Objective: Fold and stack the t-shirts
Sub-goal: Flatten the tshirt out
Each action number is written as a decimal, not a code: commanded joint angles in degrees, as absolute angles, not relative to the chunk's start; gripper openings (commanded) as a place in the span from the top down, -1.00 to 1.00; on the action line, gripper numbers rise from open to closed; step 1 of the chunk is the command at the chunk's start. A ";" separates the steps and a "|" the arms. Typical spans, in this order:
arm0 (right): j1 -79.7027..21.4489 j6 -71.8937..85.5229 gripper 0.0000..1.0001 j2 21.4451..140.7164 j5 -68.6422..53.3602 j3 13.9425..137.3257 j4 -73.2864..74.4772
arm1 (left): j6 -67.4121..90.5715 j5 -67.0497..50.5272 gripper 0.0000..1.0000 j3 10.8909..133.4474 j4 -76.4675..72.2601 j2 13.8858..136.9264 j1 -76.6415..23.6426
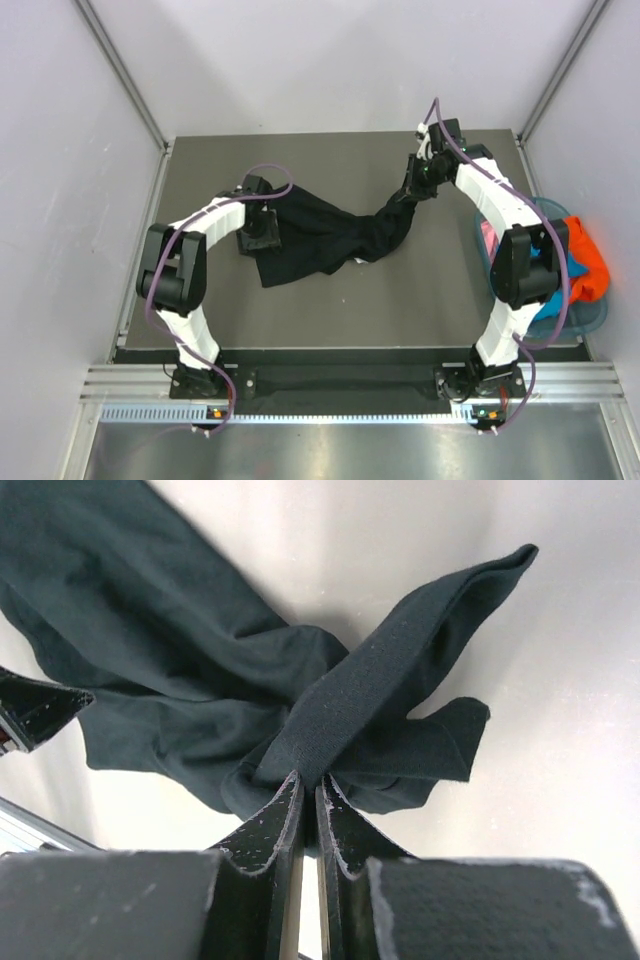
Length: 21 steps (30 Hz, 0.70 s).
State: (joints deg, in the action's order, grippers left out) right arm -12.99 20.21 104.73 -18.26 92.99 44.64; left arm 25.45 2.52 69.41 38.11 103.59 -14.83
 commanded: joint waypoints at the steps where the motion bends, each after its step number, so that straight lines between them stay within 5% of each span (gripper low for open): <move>1: -12.83 19.34 0.86 102.22 -18.63 92.73 42.10 | 24.70 3.25 -0.32 72.24 36.57 104.85 -14.94; 4: -12.74 19.34 0.87 102.48 -19.16 92.90 42.10 | 24.43 2.03 -0.17 72.51 35.69 105.47 -14.94; 6: -12.74 19.34 0.88 102.48 -19.25 92.90 42.19 | 24.61 1.58 0.42 73.21 36.29 106.08 -14.94; 9: -12.75 18.99 0.88 102.04 -19.16 92.81 42.71 | 25.22 2.11 1.00 72.86 36.82 104.25 -15.03; 21: -12.83 13.80 0.97 93.27 -3.53 99.05 53.08 | 25.40 7.47 1.00 80.50 48.68 78.07 -15.03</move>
